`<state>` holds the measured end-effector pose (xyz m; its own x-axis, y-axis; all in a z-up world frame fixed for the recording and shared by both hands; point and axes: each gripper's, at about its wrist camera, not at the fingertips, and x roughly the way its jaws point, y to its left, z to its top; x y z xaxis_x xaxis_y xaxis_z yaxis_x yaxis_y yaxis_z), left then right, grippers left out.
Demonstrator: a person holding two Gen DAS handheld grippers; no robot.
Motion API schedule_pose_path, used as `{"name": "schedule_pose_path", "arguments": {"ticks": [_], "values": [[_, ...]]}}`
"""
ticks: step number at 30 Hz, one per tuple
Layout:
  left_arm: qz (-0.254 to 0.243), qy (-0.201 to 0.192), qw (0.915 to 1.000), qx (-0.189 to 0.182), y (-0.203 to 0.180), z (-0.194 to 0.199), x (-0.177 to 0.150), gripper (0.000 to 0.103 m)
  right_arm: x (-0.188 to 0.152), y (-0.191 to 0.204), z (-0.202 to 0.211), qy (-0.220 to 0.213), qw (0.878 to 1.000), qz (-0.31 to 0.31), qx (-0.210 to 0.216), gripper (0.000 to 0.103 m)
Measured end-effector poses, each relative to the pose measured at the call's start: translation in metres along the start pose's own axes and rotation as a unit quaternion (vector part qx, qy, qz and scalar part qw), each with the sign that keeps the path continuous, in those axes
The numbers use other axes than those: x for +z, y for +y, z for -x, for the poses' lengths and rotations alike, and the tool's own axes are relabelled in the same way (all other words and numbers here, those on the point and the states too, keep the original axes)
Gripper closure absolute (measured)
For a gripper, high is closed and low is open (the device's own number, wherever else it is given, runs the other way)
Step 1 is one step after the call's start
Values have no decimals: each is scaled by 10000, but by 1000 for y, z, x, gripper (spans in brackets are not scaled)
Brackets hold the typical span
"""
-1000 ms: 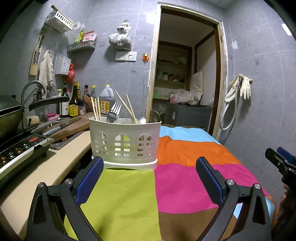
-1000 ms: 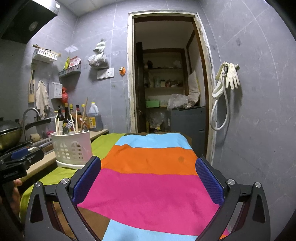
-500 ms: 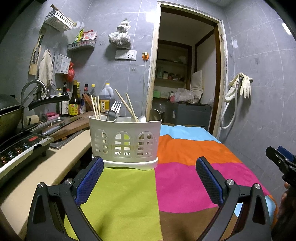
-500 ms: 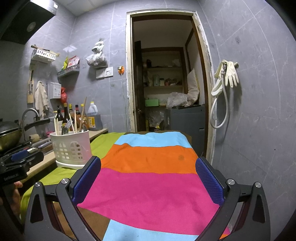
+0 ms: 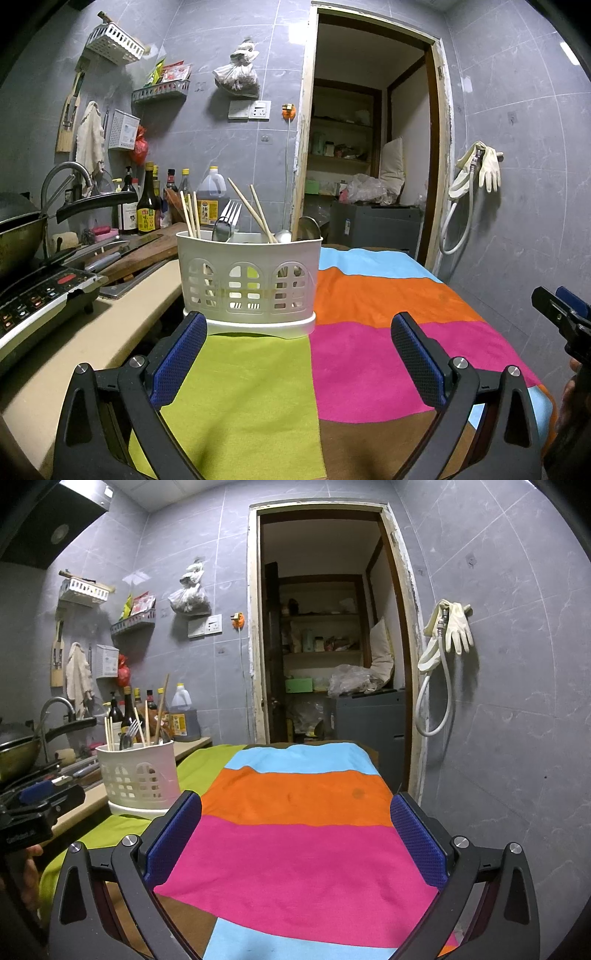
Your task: Organize utensils
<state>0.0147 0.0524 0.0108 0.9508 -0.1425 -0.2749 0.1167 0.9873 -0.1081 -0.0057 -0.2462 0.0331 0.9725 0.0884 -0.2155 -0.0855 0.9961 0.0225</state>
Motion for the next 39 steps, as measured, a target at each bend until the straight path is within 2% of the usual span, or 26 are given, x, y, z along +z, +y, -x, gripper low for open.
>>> {"name": "schedule_pose_path", "arguments": {"ticks": [39], "values": [[2, -12, 10000, 0, 3, 2, 1, 5, 1, 1, 0, 7, 10000, 13, 4, 0]]}}
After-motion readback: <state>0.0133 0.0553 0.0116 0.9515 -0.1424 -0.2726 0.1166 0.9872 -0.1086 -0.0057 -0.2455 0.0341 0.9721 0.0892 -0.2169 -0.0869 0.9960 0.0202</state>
